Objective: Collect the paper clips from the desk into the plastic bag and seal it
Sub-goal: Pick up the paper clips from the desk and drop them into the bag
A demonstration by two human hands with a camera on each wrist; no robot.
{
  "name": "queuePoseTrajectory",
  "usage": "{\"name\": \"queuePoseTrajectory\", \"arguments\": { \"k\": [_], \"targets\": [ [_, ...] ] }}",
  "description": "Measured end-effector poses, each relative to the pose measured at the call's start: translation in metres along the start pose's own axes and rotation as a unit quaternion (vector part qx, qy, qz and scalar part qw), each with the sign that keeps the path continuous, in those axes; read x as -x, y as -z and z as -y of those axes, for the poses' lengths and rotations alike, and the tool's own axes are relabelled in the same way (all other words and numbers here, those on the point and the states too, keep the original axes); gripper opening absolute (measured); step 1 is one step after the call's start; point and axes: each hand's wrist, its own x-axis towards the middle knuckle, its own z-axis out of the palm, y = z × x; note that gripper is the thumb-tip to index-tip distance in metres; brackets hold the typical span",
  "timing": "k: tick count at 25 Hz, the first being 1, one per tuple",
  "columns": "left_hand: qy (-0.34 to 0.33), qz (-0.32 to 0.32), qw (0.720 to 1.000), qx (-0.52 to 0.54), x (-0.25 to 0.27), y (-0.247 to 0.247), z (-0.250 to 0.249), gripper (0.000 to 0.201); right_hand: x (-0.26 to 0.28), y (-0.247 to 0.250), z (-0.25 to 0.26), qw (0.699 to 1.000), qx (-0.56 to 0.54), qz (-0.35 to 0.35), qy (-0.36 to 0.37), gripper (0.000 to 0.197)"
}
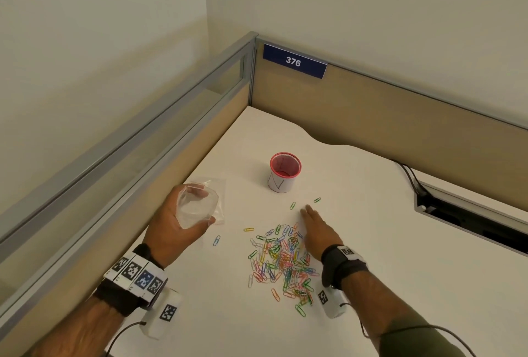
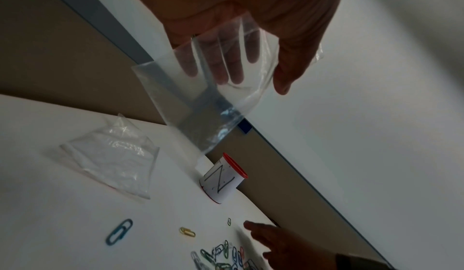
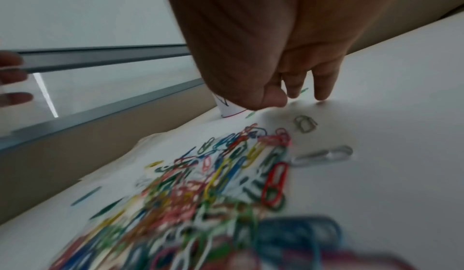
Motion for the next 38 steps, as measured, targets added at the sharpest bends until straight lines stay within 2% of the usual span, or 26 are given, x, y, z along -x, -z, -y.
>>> {"name": "queuePoseTrajectory", "arguments": {
  "k": [2, 6, 8, 10, 12, 14, 18, 22, 24, 27, 30, 35, 38],
  "targets": [
    [0.004, 0.008, 1.0, -0.005, 0.0, 0.0, 0.002, 0.054, -0.011, 0.008, 0.001, 0.999, -0.018, -0.023, -0.026, 0.08],
    [0.015, 0.01, 1.0, -0.018, 0.0, 0.006, 0.004, 0.057, -0.029, 0.021, -0.002, 0.998, 0.002, 0.009, -0.057, 0.076],
    [0.018, -0.001, 1.0, -0.016, -0.001, 0.011, 0.008, 0.058, -0.023, 0.013, 0.012, 0.999, 0.005, 0.003, -0.037, 0.072],
    [0.022, -0.012, 1.0, -0.012, 0.0, 0.014, 0.011, 0.057, -0.01, -0.001, 0.033, 0.999, 0.029, 0.0, 0.015, 0.063],
    [0.017, -0.015, 1.0, -0.008, 0.002, 0.014, 0.011, 0.056, -0.008, -0.005, 0.048, 0.998, 0.034, -0.031, 0.044, 0.056],
    [0.011, -0.01, 1.0, -0.007, 0.002, 0.013, 0.01, 0.054, -0.019, -0.001, 0.053, 0.998, 0.01, -0.055, 0.034, 0.061],
    [0.012, -0.012, 1.0, -0.018, 0.002, 0.017, 0.008, 0.055, -0.019, -0.007, 0.06, 0.998, 0.028, -0.024, 0.057, 0.065],
    [0.02, -0.007, 0.999, -0.026, 0.001, 0.02, 0.01, 0.056, -0.004, -0.024, 0.085, 0.993, 0.077, -0.019, 0.09, 0.039],
    [0.018, -0.009, 0.999, -0.027, 0.001, 0.018, 0.009, 0.057, -0.009, -0.026, 0.107, 0.986, 0.069, -0.036, 0.147, 0.037],
    [0.007, -0.011, 1.0, -0.027, 0.0, 0.013, 0.008, 0.058, -0.009, -0.037, 0.145, 0.964, 0.057, 0.006, 0.26, 0.035],
    [-0.003, -0.009, 1.0, -0.028, 0.001, 0.011, 0.008, 0.059, -0.004, -0.048, 0.162, 0.944, 0.106, 0.03, 0.312, 0.033],
    [0.007, -0.008, 1.0, -0.01, -0.002, 0.009, 0.01, 0.058, 0.015, -0.036, 0.109, 0.941, 0.138, 0.016, 0.31, 0.035],
    [0.006, -0.006, 1.0, 0.001, -0.004, 0.007, 0.009, 0.057, 0.014, -0.021, 0.07, 0.967, 0.103, 0.002, 0.233, 0.032]
  ]
}}
